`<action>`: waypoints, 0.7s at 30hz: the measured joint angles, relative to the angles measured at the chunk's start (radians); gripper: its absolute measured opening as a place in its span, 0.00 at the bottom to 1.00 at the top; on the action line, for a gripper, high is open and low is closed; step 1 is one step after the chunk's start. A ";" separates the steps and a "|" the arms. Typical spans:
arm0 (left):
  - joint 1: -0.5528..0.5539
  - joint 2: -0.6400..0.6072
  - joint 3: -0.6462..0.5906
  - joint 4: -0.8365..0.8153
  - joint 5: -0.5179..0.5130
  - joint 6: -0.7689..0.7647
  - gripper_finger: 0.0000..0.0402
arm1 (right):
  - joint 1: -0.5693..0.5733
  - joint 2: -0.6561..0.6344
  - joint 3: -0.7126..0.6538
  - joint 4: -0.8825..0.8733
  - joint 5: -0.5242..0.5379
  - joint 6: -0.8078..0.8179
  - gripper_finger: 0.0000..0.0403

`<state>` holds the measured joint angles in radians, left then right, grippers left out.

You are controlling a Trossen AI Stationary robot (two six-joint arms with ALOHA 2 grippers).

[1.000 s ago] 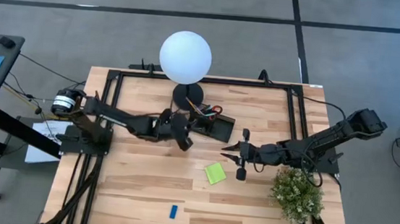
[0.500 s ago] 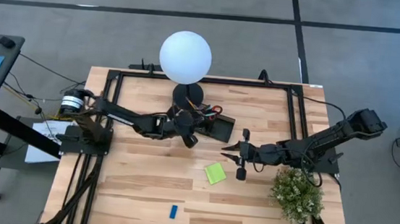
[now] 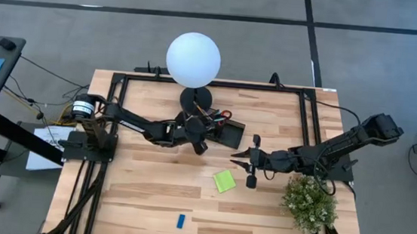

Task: Pick and place office supplies into organizer
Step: Put the binder clip into the desk organizer, then put the sticky note into the desk organizer

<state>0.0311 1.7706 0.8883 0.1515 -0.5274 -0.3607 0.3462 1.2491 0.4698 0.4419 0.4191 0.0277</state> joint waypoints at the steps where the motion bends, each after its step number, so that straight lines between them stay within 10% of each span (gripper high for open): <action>1: 0.000 0.000 0.000 -0.001 0.000 0.000 0.46 | 0.000 0.000 0.000 0.000 0.000 0.000 0.18; 11: 0.002 0.000 0.000 0.003 0.011 -0.079 0.49 | 0.000 0.000 0.000 0.000 -0.001 0.026 0.18; 21: 0.002 -0.002 0.100 0.019 0.445 -0.095 0.44 | 0.000 0.019 0.000 -0.071 -0.072 0.066 0.18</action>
<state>0.0326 1.7683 0.9884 0.1703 -0.0820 -0.4556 0.3462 1.2686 0.4700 0.3705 0.3470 0.0936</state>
